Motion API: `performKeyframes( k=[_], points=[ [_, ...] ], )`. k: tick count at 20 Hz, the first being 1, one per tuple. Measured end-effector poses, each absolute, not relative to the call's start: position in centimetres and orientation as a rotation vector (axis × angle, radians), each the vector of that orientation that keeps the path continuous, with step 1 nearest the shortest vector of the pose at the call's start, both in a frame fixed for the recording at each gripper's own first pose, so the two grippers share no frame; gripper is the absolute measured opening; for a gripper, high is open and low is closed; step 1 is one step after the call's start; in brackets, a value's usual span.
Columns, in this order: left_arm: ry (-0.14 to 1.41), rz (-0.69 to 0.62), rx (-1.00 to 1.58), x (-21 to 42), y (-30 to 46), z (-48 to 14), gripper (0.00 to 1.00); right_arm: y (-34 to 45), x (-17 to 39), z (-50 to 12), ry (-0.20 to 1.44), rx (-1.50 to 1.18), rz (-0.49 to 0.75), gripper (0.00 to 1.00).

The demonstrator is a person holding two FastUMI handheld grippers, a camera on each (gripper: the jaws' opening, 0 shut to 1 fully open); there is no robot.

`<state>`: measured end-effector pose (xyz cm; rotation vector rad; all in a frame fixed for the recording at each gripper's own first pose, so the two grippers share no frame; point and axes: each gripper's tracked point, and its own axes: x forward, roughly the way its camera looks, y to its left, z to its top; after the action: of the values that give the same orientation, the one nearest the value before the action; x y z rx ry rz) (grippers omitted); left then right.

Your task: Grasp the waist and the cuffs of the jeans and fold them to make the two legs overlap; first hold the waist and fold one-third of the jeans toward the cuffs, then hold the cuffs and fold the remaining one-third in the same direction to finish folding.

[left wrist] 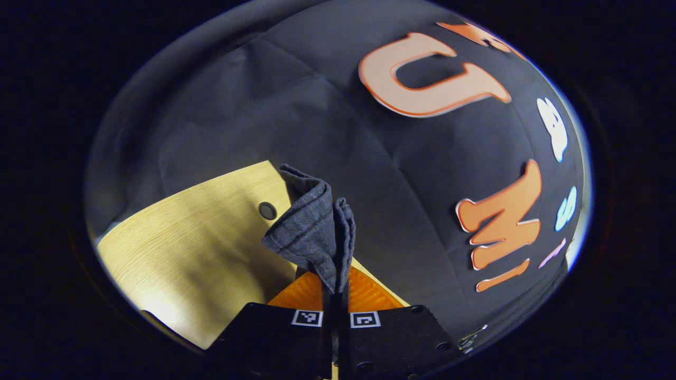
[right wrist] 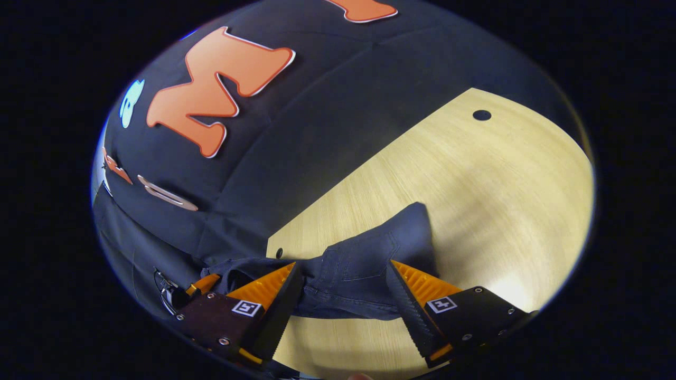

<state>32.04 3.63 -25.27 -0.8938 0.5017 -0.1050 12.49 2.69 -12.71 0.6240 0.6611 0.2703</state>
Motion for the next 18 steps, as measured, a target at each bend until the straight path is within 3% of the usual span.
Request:
performKeyframes(
  k=[8,12,18],
  points=[
    [0.55,-0.22,-0.638,31.2,-12.4,-21.4,0.05,-6.0,11.3,-11.7,0.609,0.622,0.221,0.98],
    [0.599,-0.281,-0.37,30.6,-21.6,-23.9,0.05,-8.5,10.7,-12.2,0.609,0.598,0.204,0.98],
    [0.727,-0.389,-0.001,26.9,-34.2,-32.4,0.05,-11.8,10.2,-12.6,0.604,0.617,0.171,0.98]
  ],
)
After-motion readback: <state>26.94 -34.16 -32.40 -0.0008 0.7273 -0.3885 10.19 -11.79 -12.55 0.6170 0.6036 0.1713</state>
